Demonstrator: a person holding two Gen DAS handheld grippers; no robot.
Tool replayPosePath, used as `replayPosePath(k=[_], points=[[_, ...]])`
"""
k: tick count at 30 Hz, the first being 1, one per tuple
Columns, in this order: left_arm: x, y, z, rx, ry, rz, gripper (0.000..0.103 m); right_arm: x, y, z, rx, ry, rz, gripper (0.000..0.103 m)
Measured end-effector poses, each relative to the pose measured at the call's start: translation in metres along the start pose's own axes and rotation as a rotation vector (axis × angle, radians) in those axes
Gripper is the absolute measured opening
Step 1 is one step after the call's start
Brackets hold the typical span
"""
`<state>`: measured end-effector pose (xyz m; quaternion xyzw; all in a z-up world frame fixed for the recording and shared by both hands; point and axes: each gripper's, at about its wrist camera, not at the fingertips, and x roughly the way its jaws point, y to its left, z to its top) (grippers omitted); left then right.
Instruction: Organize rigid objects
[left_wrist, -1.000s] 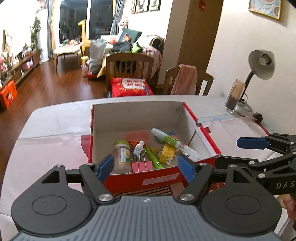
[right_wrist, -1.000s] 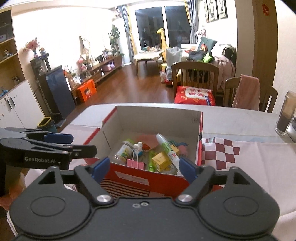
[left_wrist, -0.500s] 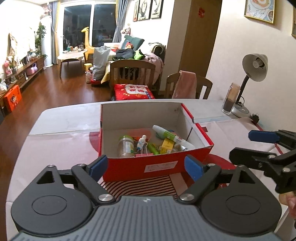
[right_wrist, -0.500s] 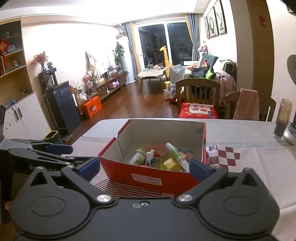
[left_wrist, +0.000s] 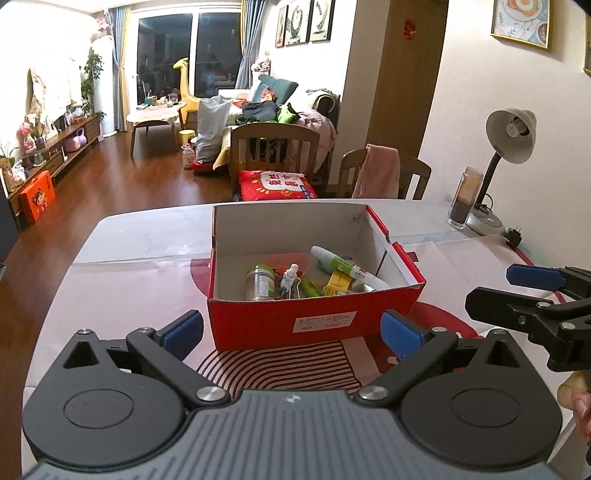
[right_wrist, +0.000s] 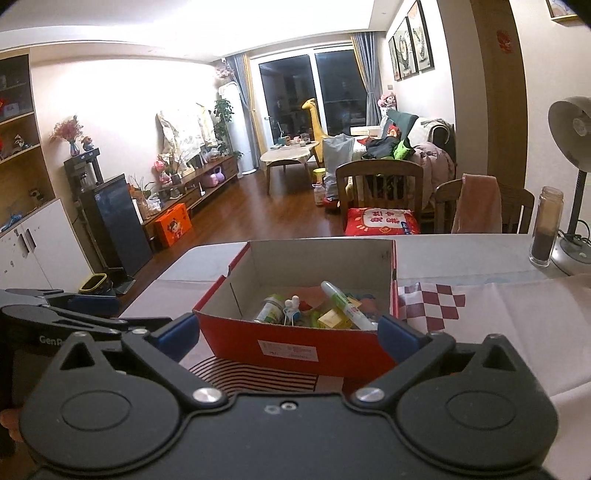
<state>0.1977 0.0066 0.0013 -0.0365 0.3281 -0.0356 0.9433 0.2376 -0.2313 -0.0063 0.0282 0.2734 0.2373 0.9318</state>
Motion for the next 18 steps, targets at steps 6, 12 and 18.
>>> replayPosePath(k=[6, 12, 18], points=[[-0.0028, -0.0028, -0.002, 0.009, -0.005, 0.006, 0.103, -0.0008, -0.0013, -0.002, 0.009, 0.0, -0.004, 0.103], [-0.003, -0.0048, -0.0034, 0.012, -0.006, 0.008, 0.103, -0.0007, -0.003, -0.0035, 0.012, 0.002, -0.007, 0.103], [0.0004, -0.005, -0.0035, 0.006, 0.005, 0.003, 0.103, 0.0009, -0.0087, -0.0065, 0.024, 0.012, -0.02, 0.103]])
